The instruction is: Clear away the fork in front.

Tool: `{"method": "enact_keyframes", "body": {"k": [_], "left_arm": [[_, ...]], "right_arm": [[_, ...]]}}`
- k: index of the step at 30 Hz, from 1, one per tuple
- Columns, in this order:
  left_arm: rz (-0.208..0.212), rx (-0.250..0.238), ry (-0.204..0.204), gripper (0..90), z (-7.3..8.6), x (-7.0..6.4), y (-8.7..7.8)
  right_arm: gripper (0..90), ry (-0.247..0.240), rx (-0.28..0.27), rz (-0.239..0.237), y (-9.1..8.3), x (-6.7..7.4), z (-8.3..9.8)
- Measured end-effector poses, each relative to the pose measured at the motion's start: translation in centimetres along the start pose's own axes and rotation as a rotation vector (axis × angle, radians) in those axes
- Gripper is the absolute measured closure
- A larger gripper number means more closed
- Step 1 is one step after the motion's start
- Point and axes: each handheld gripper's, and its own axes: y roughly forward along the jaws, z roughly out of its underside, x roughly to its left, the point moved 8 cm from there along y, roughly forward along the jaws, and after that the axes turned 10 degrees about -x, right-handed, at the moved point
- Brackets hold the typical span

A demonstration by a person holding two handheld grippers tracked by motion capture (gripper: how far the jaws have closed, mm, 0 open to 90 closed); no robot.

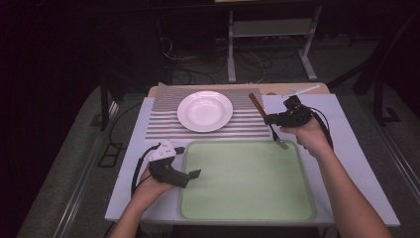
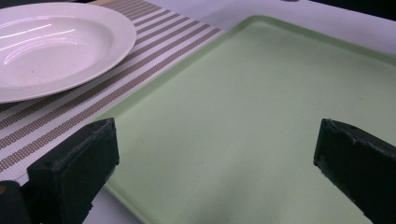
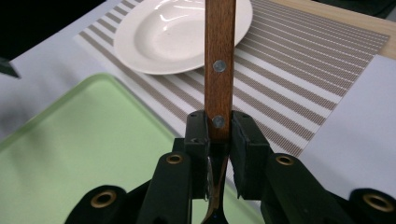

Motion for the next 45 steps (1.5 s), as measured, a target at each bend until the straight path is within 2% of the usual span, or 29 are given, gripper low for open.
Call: {"method": "enact_keyframes", "body": {"k": [7, 9, 14, 19, 24, 30, 34, 39, 43, 45], "left_arm": [[-0.01, 0.016, -0.002, 0.0, 0.0, 0.2, 0.5], [-0.012, 0.011, -0.002, 0.0, -0.2, 0.1, 0.7], [-0.007, 0.011, 0.0, 0.0, -0.7, -0.1, 1.2], [-0.011, -0.004, -0.006, 0.0, -1.9, 0.1, 2.1], [0.005, -0.025, 0.008, 0.0, -3.2, 0.0, 2.8], [0.028, -0.04, 0.004, 0.0, -4.3, -0.3, 4.0], [0.049, -0.052, 0.008, 0.0, -5.3, -0.8, 5.1], [0.067, -0.066, 0.015, 0.0, -6.8, -1.1, 6.7], [0.086, -0.092, 0.019, 4.3, -7.7, -1.7, 7.7], [0.111, -0.097, 0.009, 5.8, -7.9, -2.2, 8.1]], "right_arm": [[77.6, -0.009, -0.041, -0.027, -1.6, 1.0, 2.1], [77.5, -0.023, -0.03, -0.028, -1.9, 1.1, 2.6], [77.5, -0.026, -0.051, -0.044, -3.3, 1.8, 3.4], [77.5, -0.045, -0.052, -0.069, -3.8, 2.9, 4.3], [77.5, -0.046, -0.063, -0.077, -4.1, 3.4, 4.8], [77.5, -0.035, -0.061, -0.087, -4.3, 3.8, 5.9], [77.5, -0.035, -0.08, -0.097, -4.5, 4.2, 5.9], [77.5, -0.005, -0.107, -0.109, -4.8, 4.4, 6.0], [77.5, -0.015, -0.102, -0.118, -4.6, 4.7, 6.2], [77.4, -0.027, -0.097, -0.121, -4.4, 4.8, 6.3]]}}
